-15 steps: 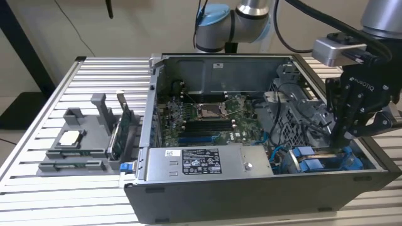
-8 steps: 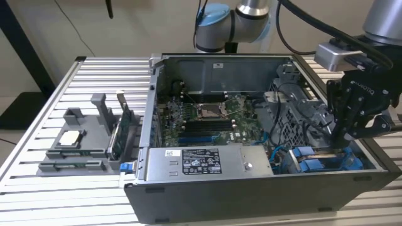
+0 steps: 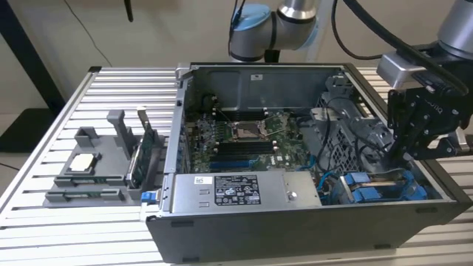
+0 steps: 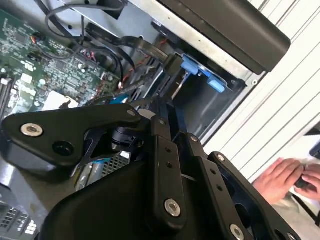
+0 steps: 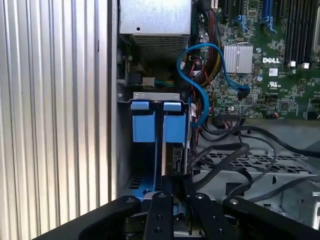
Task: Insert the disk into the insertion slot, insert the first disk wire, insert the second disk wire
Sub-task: 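Insert the first disk wire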
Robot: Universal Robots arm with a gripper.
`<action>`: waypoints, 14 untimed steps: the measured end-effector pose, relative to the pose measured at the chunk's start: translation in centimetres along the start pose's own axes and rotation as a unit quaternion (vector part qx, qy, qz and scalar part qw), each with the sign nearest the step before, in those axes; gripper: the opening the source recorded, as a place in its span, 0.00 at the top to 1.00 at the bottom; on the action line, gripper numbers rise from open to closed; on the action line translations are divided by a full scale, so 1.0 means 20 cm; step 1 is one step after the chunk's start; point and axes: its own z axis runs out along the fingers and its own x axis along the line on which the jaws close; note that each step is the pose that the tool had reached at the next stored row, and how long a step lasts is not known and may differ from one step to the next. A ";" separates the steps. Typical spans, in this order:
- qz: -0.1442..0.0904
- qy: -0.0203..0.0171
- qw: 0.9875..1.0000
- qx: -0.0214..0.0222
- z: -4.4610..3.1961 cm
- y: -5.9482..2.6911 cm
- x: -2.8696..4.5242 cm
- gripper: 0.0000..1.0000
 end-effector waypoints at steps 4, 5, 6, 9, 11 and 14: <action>0.000 -0.006 1.000 0.000 0.001 -0.004 0.002 0.81; 0.000 -0.006 1.000 0.000 0.001 -0.006 0.002 0.81; 0.000 -0.006 1.000 0.000 0.002 -0.007 0.002 0.81; 0.000 -0.006 1.000 0.000 0.002 -0.007 0.002 0.81; 0.000 -0.006 1.000 0.000 0.002 -0.008 0.002 0.81; 0.000 -0.006 1.000 0.000 0.003 -0.008 0.002 0.81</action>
